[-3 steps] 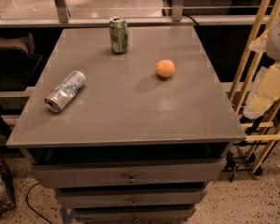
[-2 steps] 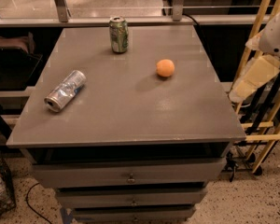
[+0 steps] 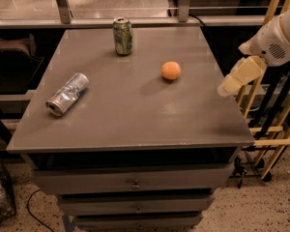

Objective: Move orange near redbull can

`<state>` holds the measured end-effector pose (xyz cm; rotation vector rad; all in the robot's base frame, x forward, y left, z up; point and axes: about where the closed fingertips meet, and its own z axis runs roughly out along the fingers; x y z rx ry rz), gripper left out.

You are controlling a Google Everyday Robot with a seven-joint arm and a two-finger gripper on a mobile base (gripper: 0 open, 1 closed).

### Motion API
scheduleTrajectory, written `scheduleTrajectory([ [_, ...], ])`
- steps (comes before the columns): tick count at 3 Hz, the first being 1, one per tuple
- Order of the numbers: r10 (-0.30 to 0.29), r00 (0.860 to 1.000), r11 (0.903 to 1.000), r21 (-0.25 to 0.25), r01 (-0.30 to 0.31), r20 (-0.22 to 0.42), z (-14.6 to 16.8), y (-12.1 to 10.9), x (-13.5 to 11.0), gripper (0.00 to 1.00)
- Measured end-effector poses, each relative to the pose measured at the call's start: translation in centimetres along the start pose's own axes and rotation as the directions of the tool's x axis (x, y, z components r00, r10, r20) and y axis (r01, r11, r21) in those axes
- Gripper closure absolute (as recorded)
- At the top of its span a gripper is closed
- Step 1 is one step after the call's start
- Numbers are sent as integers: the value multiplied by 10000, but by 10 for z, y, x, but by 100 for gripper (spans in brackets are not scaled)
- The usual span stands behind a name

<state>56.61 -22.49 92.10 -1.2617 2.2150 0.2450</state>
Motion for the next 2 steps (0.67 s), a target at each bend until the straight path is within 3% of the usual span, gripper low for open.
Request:
scheduleTrajectory([
  [1, 39, 9999, 9999, -124, -37, 106, 3, 4, -1, 0],
  [2, -372, 9966, 9984, -398, 402, 735, 19, 19, -22, 0],
])
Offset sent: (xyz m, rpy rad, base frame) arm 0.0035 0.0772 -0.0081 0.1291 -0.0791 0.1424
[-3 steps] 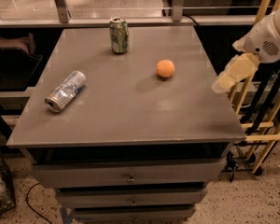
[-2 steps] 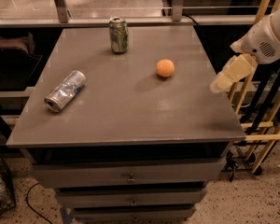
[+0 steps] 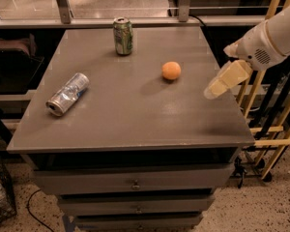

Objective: Move orange near redbull can

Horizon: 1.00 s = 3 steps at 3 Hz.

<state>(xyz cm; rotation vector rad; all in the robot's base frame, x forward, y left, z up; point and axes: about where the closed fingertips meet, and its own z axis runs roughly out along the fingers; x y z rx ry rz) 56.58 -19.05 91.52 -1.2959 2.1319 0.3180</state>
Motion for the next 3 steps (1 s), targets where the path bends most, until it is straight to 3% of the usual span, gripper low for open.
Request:
scheduleTrajectory([
  [2, -828, 9903, 9962, -192, 855, 1117, 59, 8, -52, 0],
  [3, -764, 9855, 9968, -136, 794, 1515, 82, -3, -67, 0],
])
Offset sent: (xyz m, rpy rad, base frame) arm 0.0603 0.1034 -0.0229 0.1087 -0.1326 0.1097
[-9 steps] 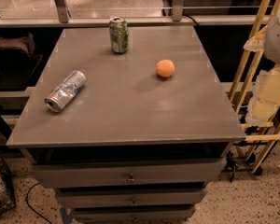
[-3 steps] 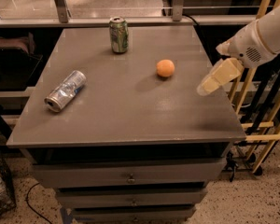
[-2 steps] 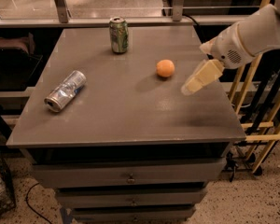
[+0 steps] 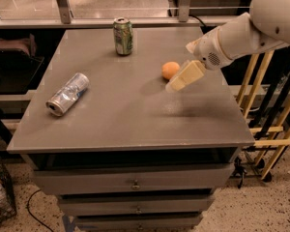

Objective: Move orange near redbull can

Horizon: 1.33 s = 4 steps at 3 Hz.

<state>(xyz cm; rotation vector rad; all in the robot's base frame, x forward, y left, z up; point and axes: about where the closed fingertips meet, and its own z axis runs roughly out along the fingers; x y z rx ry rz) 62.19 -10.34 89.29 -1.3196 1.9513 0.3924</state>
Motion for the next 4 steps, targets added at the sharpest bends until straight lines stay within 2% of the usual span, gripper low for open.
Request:
scheduleTrajectory([
  [2, 552, 9979, 9984, 65, -554, 333, 39, -21, -6, 0],
  [4, 813, 9967, 9965, -199, -813, -1, 63, -30, 4, 3],
])
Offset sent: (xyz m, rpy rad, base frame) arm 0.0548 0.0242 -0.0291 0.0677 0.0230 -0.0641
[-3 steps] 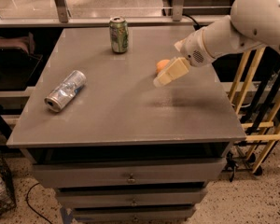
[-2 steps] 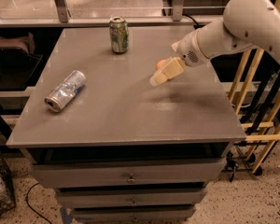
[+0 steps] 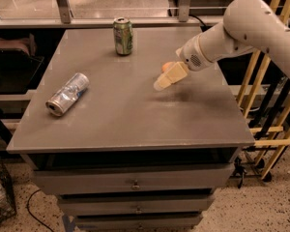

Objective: Move orange near redbull can

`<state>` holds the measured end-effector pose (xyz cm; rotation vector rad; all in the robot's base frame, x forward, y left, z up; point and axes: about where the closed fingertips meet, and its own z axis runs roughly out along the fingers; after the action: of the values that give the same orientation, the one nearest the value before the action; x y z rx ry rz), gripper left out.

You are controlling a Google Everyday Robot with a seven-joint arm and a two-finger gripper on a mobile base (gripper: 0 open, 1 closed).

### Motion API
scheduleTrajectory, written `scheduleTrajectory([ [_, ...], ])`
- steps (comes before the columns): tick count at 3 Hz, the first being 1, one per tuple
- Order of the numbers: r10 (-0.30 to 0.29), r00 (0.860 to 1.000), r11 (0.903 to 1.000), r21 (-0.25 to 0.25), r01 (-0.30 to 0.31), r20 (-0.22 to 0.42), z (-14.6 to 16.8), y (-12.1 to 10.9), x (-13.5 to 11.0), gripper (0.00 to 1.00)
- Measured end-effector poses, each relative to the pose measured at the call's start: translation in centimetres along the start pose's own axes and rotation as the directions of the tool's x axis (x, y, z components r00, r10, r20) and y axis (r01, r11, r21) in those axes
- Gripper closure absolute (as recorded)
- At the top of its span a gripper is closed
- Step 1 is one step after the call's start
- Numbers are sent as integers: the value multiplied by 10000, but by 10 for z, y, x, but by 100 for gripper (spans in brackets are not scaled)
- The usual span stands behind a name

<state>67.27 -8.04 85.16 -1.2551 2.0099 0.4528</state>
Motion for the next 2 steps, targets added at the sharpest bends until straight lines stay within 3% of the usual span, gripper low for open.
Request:
scheduleTrajectory([
  [2, 101, 9995, 9999, -109, -104, -299, 6, -7, 9, 49],
])
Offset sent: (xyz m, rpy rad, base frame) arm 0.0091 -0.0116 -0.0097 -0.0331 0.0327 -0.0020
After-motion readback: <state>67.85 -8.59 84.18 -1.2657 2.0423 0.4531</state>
